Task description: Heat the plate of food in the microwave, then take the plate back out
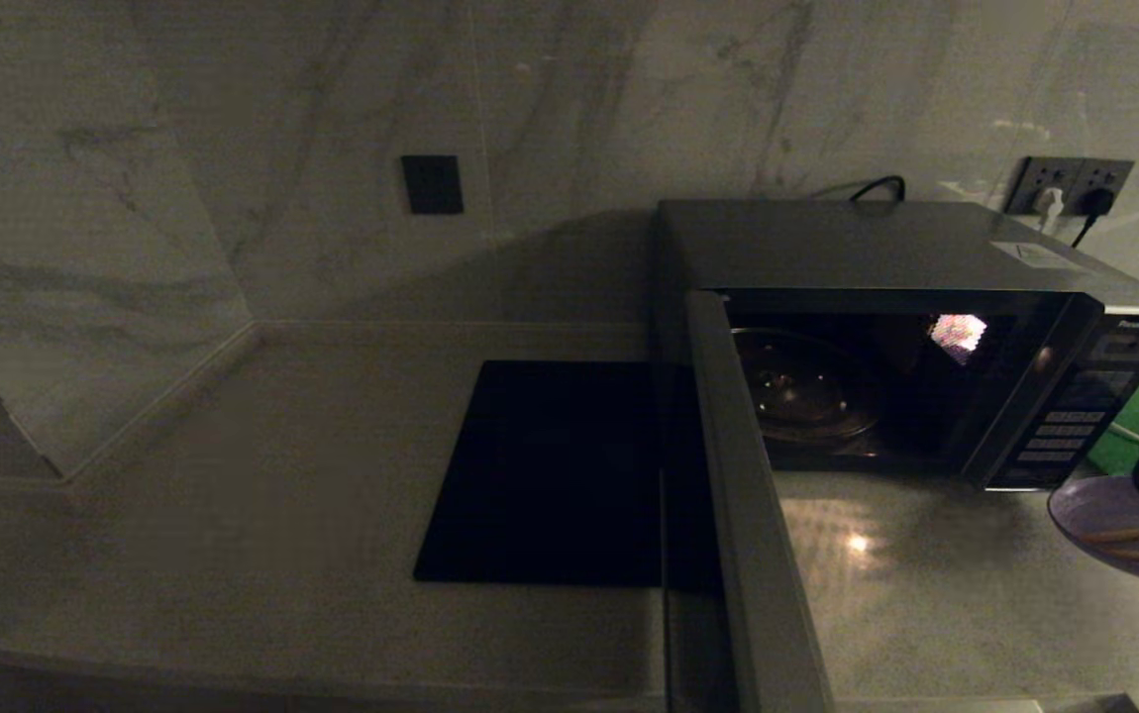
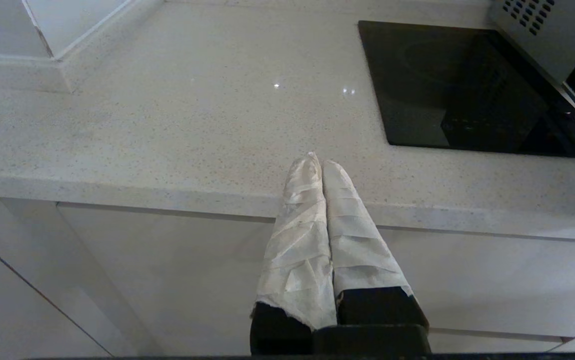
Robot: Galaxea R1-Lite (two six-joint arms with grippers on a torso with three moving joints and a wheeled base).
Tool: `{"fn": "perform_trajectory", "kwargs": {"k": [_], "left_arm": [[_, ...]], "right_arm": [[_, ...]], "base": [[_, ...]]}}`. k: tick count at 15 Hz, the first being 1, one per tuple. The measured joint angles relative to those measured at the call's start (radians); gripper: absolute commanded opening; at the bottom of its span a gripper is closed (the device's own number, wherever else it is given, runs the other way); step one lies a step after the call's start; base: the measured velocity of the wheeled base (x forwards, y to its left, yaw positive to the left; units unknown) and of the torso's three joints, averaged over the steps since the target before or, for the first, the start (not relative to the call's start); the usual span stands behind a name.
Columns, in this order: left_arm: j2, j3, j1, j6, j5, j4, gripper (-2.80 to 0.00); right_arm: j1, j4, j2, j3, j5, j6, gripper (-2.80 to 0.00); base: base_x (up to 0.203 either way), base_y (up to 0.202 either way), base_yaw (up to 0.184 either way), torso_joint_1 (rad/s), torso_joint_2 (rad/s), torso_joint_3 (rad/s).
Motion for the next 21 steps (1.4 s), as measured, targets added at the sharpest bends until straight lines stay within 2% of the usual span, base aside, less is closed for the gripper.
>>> {"fn": "perform_trajectory", "kwargs": {"k": [21], "left_arm": [[0.000,0.000,0.000,0.000,0.000,0.000,-2.80]], "right_arm": [[-0.100,-0.081,0.145,-0.025,0.010,-0.060,-2.80]], "base": [[0.000,0.000,0.000,0.000,0.00,0.000]]}}
